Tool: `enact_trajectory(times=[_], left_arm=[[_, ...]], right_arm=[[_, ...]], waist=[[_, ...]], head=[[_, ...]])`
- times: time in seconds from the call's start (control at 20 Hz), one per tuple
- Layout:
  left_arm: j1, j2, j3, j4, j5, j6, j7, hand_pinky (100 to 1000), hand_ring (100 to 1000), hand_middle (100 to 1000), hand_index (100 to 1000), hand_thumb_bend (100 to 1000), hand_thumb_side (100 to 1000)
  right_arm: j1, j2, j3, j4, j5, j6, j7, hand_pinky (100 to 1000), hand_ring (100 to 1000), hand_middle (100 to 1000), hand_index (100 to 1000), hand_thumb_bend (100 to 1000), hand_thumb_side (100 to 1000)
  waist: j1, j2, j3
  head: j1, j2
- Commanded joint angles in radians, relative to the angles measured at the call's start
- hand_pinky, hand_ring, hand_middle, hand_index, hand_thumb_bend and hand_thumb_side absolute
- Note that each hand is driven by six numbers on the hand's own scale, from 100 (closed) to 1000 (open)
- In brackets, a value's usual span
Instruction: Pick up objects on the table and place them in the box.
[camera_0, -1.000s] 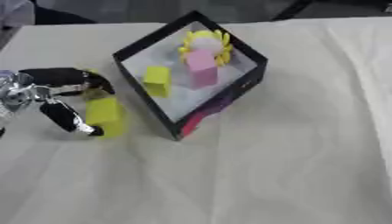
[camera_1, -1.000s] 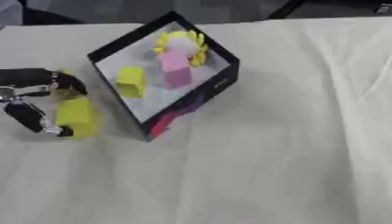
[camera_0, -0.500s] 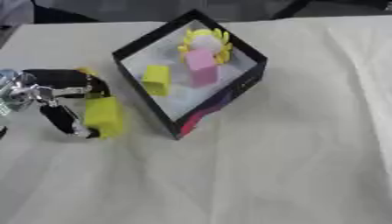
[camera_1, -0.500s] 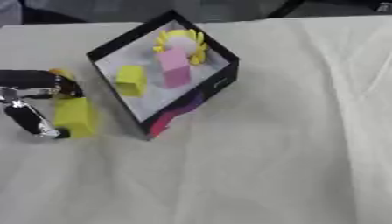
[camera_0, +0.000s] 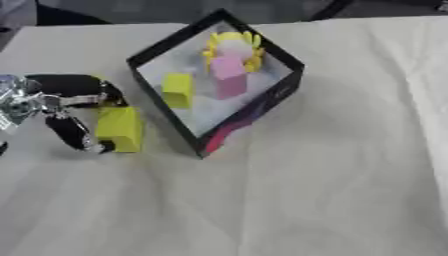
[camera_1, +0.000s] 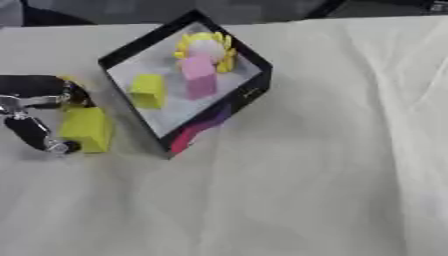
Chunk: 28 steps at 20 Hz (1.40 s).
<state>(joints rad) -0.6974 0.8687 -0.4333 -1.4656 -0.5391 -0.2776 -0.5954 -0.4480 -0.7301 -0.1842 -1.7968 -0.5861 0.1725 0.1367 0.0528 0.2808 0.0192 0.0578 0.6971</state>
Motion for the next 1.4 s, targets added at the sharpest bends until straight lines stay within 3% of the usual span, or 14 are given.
enact_trajectory(times=[0.05,0.2,0.3,0.6,0.85,0.9,1.0,1.4], left_arm=[[0.003,0.085,0.030,-0.076,0.027,-0.007,0.030,861,809,629,538,281,288],[0.015,0.132,0.062,-0.140,0.060,-0.024,0.063,844,792,614,535,231,269],[0.024,0.159,0.084,-0.187,0.091,-0.035,0.083,820,777,599,531,115,242],[-0.032,0.156,0.129,-0.224,0.200,-0.029,0.089,791,759,579,530,100,225],[-0.115,0.120,0.153,-0.171,0.298,-0.049,0.079,783,753,572,535,100,223],[-0.130,0.110,0.154,-0.154,0.317,-0.056,0.069,781,751,570,535,100,273],[-0.161,0.088,0.158,-0.122,0.347,-0.074,0.054,779,750,572,539,100,222],[-0.257,-0.018,0.160,0.056,0.375,-0.198,0.030,778,744,566,546,100,240]], right_arm=[[-0.009,-0.024,-0.012,-0.004,0.000,-0.003,-0.001,975,733,645,816,100,544],[-0.010,-0.026,-0.011,-0.004,0.000,-0.005,0.000,974,732,644,816,100,542],[-0.013,-0.027,-0.010,-0.004,0.000,-0.006,0.001,974,732,644,816,100,541],[-0.028,-0.026,-0.004,-0.006,-0.001,-0.010,0.006,974,732,644,816,100,538],[-0.049,-0.022,0.004,-0.008,-0.005,-0.009,0.013,974,732,644,816,100,538],[-0.054,-0.021,0.006,-0.009,-0.005,-0.008,0.015,974,732,644,816,100,553],[-0.065,-0.017,0.010,-0.010,-0.007,-0.005,0.018,974,732,644,815,100,538],[-0.123,0.000,0.037,-0.016,-0.012,0.011,0.042,974,731,643,815,100,539]], waist=[[0.008,-0.018,0.000],[0.007,-0.017,-0.003],[0.006,-0.014,-0.008],[0.005,-0.005,-0.035],[0.010,0.003,-0.066],[0.012,0.005,-0.073],[0.015,0.009,-0.087],[0.032,0.028,-0.153]], head=[[-0.003,0.005],[-0.013,0.001],[-0.022,-0.004],[-0.022,-0.030],[-0.009,-0.054],[-0.005,-0.059],[0.005,-0.067],[0.050,-0.091]])
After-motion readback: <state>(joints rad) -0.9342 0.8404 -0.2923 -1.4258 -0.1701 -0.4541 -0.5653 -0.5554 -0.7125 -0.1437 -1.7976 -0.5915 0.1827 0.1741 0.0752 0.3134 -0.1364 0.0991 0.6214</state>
